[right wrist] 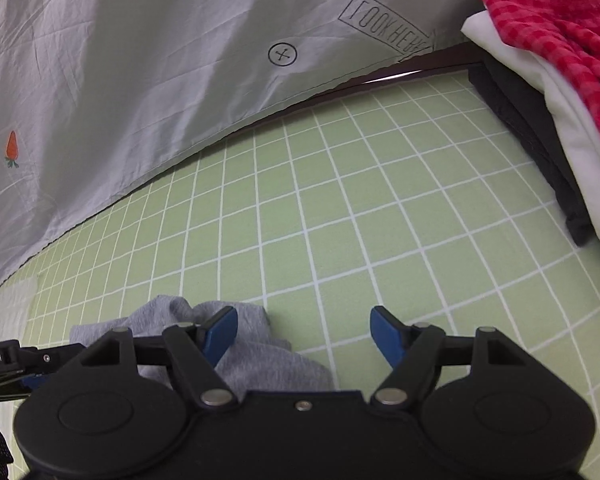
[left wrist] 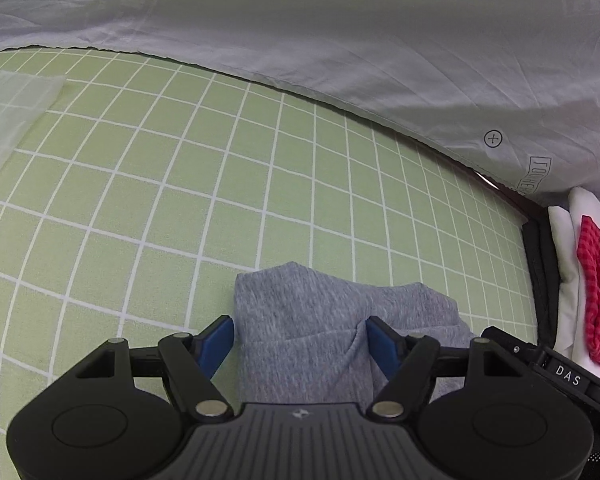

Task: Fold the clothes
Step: 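Grasp the folded sweatpants with both grippers, then carry the sweatpants with both grippers onto the folded clothes stack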

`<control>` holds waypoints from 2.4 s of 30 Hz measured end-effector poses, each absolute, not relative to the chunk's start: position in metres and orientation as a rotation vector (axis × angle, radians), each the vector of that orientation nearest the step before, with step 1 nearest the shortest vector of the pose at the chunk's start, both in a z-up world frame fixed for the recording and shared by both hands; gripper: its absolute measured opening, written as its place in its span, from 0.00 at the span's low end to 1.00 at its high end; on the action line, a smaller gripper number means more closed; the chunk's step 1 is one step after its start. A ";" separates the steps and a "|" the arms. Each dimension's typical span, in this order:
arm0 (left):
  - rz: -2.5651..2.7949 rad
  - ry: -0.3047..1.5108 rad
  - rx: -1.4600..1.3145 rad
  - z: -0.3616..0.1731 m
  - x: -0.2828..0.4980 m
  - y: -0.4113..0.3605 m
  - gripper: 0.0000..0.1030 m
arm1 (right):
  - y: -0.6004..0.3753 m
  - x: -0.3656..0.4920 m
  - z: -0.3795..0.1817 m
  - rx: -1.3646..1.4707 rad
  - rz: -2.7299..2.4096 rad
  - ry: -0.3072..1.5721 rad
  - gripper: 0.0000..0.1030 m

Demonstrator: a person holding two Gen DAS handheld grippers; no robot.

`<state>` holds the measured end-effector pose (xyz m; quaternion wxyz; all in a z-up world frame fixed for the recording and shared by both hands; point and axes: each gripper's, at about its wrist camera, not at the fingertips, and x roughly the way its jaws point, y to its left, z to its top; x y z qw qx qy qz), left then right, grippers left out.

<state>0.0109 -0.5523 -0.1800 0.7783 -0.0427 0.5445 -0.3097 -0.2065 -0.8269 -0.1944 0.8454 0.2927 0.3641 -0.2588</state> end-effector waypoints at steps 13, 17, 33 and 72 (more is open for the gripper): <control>-0.760 1.282 -0.079 -0.193 -0.036 -0.528 0.82 | -0.781 -0.235 -0.209 0.659 -0.384 0.865 0.87; -0.787 1.271 -0.047 -0.194 -0.037 -0.540 0.83 | -0.778 -0.232 -0.213 0.669 -0.315 0.842 0.88; -0.836 1.285 -0.170 -0.173 -0.071 -0.503 0.28 | -0.735 -0.250 -0.211 0.981 -0.162 0.690 0.24; -1.192 0.896 -0.264 -0.042 -0.200 -0.949 0.63 | -1.093 -0.426 -0.016 0.342 -0.645 0.376 0.71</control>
